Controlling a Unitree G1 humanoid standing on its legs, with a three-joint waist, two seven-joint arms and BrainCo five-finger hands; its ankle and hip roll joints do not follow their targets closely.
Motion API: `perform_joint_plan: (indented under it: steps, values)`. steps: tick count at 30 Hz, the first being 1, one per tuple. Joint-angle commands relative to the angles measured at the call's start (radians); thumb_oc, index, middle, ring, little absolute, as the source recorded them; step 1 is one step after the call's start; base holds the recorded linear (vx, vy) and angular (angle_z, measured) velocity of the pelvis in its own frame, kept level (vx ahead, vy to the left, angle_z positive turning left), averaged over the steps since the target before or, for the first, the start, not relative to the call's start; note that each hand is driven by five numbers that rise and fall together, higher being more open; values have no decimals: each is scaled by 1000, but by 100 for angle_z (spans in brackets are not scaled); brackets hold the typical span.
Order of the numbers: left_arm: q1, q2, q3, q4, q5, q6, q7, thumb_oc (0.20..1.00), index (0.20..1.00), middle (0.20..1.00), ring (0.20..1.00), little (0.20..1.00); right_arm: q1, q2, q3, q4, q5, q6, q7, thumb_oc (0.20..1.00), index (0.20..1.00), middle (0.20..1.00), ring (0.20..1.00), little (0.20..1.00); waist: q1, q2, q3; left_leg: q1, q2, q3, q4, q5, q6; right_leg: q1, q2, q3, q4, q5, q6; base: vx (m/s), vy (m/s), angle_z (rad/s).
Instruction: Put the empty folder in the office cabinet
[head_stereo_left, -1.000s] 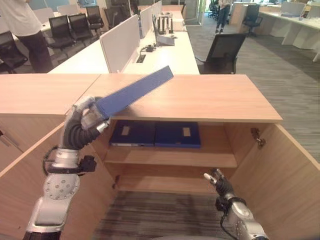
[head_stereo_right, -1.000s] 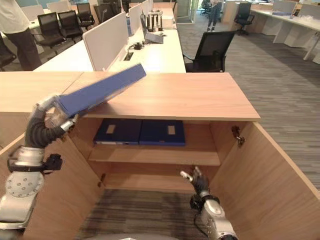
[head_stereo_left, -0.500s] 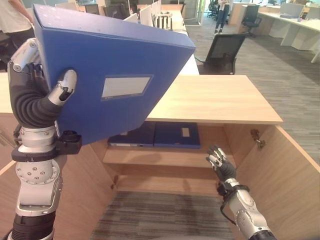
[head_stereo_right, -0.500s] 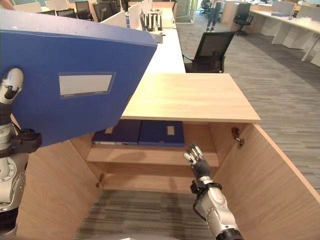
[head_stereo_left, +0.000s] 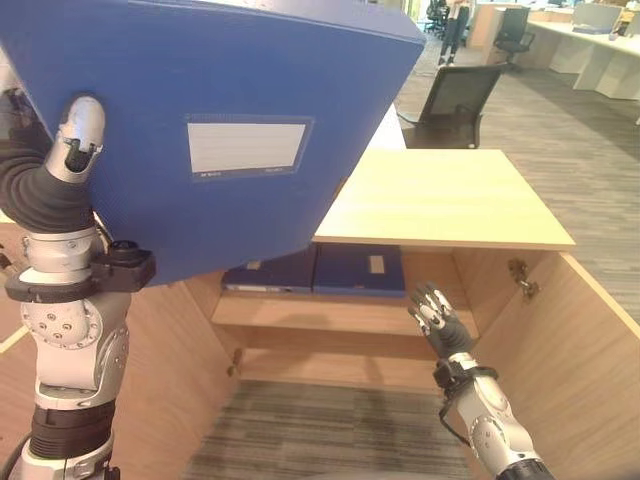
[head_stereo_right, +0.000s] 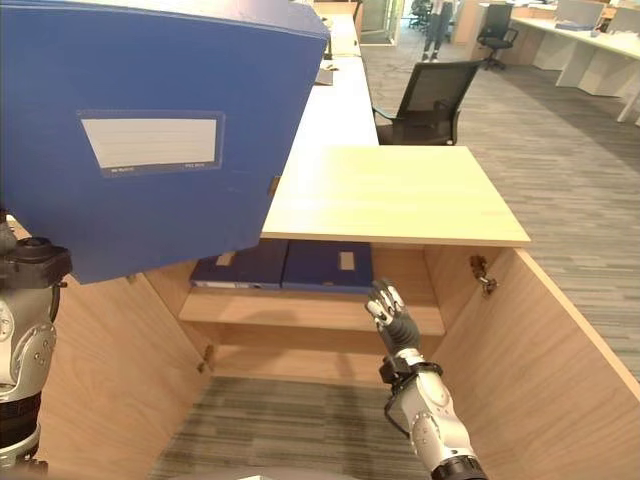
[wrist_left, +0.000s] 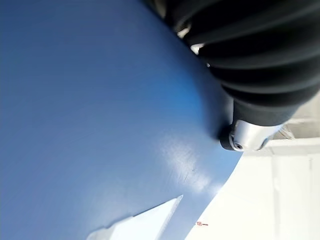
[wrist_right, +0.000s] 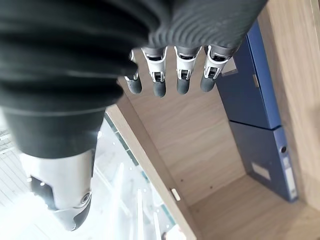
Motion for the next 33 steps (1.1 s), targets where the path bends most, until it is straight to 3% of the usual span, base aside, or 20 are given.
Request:
perform_joint_plan:
  steps: [1, 9, 15, 23, 28, 33]
  values:
    - [-26, 59, 1, 58, -116, -4, -33, 200, 200, 200, 200, 200, -83, -12, -31, -102, 26, -51, 40, 1000, 1000, 1000, 1000, 1000, 5, -47, -23, 42, -45, -30, 3, -126, 23, -29, -22, -7, 6, -4, 49, 0, 0, 0]
    - [137, 19, -69, 121, -354, 106, -198, 200, 200, 200, 200, 200, -101, -119, -157, -368, -106, -84, 37, 1000, 1000, 1000, 1000, 1000, -14, -39, -19, 46, -43, -24, 3, -127, 30, -29, -21, 2, 6, -3, 50, 0, 0, 0]
    - [183, -12, -77, 161, -338, 135, -208, 200, 200, 200, 200, 200, -104, -163, -200, -435, -252, -77, 8, 1000, 1000, 1000, 1000, 1000, -21, -41, -17, 47, -42, -22, 3, -129, 33, -30, -19, 10, 6, -5, 49, -1, -2, -5]
    - [222, -65, -65, 174, -336, 160, -237, 200, 200, 200, 200, 200, -98, -223, -220, -486, -401, -46, 46, 1000, 1000, 1000, 1000, 1000, -20, -46, -13, 45, -39, -19, 3, -129, 34, -32, -17, 13, 6, -6, 49, 0, -1, -1]
    - [198, -112, -72, 185, -273, 150, -215, 200, 200, 200, 200, 200, -114, -209, -130, -448, -430, -23, 83, 1000, 1000, 1000, 1000, 1000, -17, -49, -12, 45, -39, -18, 3, -129, 33, -31, -16, 17, 6, -8, 47, 0, 0, 0]
    - [167, -150, -95, 199, -204, 140, -177, 200, 200, 200, 200, 200, -141, -132, 87, -342, -315, 12, 178, 1000, 1000, 1000, 1000, 1000, -8, -54, -8, 44, -37, -14, 3, -125, 31, -33, -16, 17, 6, -6, 44, 0, 0, 0]
